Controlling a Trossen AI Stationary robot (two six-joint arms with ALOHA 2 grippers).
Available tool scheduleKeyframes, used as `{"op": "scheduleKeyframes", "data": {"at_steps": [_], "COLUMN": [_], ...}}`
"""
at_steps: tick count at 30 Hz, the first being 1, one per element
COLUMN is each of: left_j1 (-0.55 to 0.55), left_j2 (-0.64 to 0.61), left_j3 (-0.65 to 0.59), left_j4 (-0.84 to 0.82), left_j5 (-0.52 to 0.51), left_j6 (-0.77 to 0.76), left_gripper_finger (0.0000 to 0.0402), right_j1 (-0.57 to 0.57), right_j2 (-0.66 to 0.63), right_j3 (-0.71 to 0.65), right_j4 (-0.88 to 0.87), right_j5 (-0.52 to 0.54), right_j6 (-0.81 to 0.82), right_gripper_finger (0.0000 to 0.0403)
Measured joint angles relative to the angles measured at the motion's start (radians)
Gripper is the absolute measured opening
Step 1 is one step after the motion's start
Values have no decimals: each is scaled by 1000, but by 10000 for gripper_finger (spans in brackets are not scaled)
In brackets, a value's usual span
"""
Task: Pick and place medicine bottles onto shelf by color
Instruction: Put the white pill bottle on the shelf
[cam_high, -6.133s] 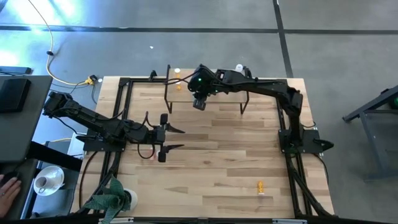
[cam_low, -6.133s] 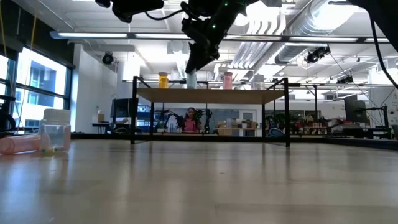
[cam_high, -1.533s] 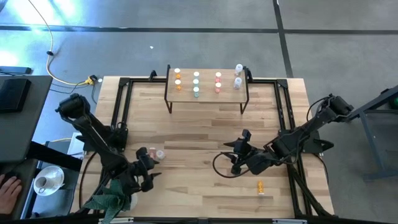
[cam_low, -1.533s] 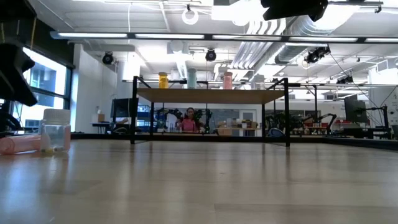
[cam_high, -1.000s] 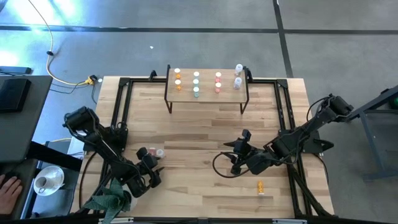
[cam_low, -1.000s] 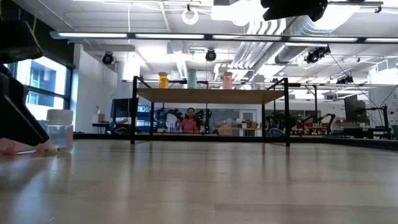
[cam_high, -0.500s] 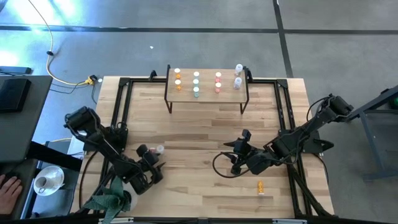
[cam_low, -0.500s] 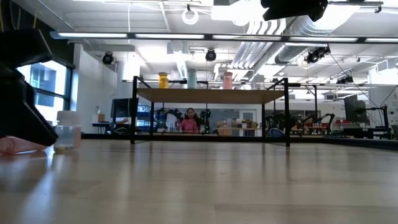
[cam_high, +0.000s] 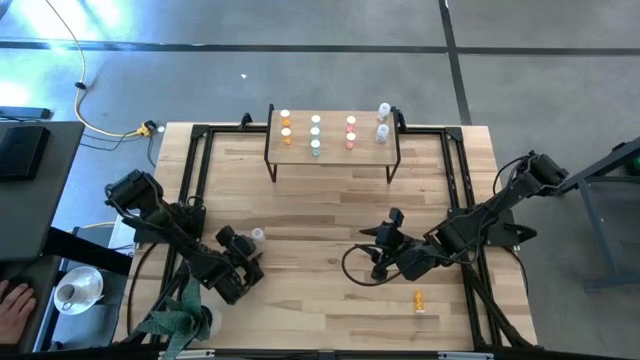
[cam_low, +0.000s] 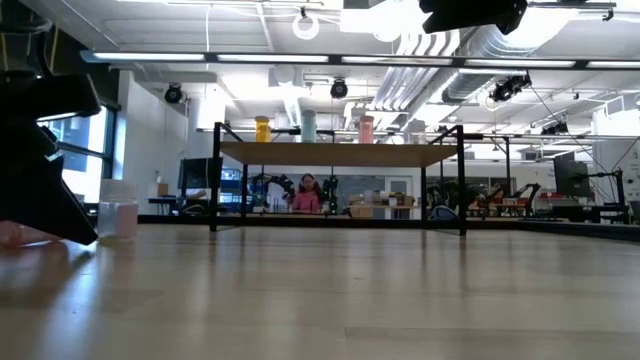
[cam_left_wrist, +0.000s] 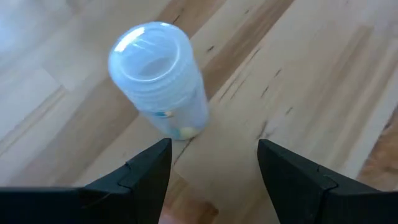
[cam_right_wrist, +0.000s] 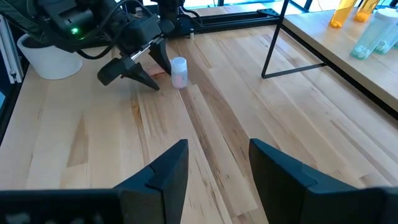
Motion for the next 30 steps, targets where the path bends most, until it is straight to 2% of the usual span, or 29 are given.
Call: {"op": "scheduleKeyframes", "data": {"at_steps": [10,22,30], "left_j1": [46,126,126], "left_j2": [0,0,0], "left_j3": [0,-1,-9], "left_j4": [-20,-7,-7], "left_j5": [-73,-51,-65], "left_j6": [25,81,93], "left_gripper_finger": [227,226,176], "right_j1": [0,0,0], "right_j2": [0,0,0], "right_j3": [0,0,0], "right_j4": [0,0,0], "right_j5": [0,0,0], "right_j6": [3,0,0], "right_gripper_finger": [161,161,161]}}
